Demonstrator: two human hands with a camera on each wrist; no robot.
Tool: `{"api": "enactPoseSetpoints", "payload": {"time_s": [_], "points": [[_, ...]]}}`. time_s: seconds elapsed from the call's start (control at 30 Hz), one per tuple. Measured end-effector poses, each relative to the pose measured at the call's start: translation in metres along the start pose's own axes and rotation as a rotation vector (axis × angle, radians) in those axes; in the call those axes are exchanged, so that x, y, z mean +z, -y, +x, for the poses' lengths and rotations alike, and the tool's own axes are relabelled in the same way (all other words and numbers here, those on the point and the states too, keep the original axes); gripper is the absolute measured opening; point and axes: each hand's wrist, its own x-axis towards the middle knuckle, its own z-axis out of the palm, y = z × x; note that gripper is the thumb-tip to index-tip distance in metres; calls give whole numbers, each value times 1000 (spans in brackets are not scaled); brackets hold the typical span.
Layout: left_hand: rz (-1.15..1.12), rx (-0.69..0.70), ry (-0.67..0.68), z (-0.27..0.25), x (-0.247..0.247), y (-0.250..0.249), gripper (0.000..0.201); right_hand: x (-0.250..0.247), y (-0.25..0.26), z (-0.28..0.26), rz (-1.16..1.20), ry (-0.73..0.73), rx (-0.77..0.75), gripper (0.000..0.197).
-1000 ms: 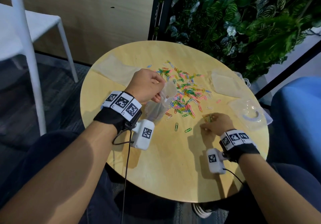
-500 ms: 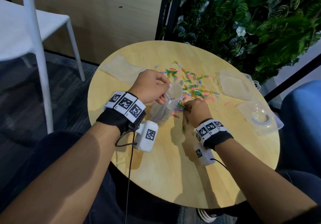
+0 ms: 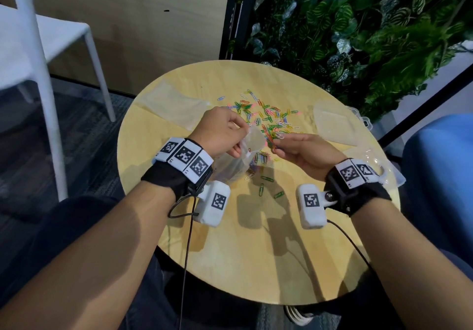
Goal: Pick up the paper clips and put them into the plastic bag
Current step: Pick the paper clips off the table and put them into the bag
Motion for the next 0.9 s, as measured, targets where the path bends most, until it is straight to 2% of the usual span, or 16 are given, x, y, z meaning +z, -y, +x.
{"api": "enactPoseSetpoints", "payload": {"time_s": [0.1, 0.27, 0.33, 0.4, 0.47, 0.53, 0.63, 0.67, 0.8, 0.87, 0.9], "points": [[21, 13, -6, -1, 5, -1, 10, 15, 5, -3, -75, 99, 35, 18], [9, 32, -7, -3, 9, 2, 11, 30, 11, 0, -172, 55, 98, 6], [7, 48, 21, -6, 11, 2, 12, 33, 14, 2, -231, 45, 131, 12], [2, 55, 45, -7, 14, 3, 12, 36, 16, 4, -318, 65, 134, 29], [5, 61, 50, -7, 16, 3, 12, 39, 15, 7, -353, 65, 119, 33], [15, 65, 55, -7, 15, 2, 12, 42, 12, 7, -458, 4, 82, 26], [12, 67, 71, -8, 14, 0, 7, 43, 10, 4, -823, -61, -75, 4], [13, 70, 76, -8, 13, -1, 8, 43, 10, 2, -912, -60, -116, 4], [14, 75, 60, -8, 12, 0, 7, 45, 12, 1, -1084, 8, -184, 15], [9, 65, 33, -7, 9, 0, 9, 47, 14, -2, -1027, 29, -184, 28], [7, 62, 20, -6, 6, 0, 9, 47, 16, -5, -964, 35, -214, 28]]}}
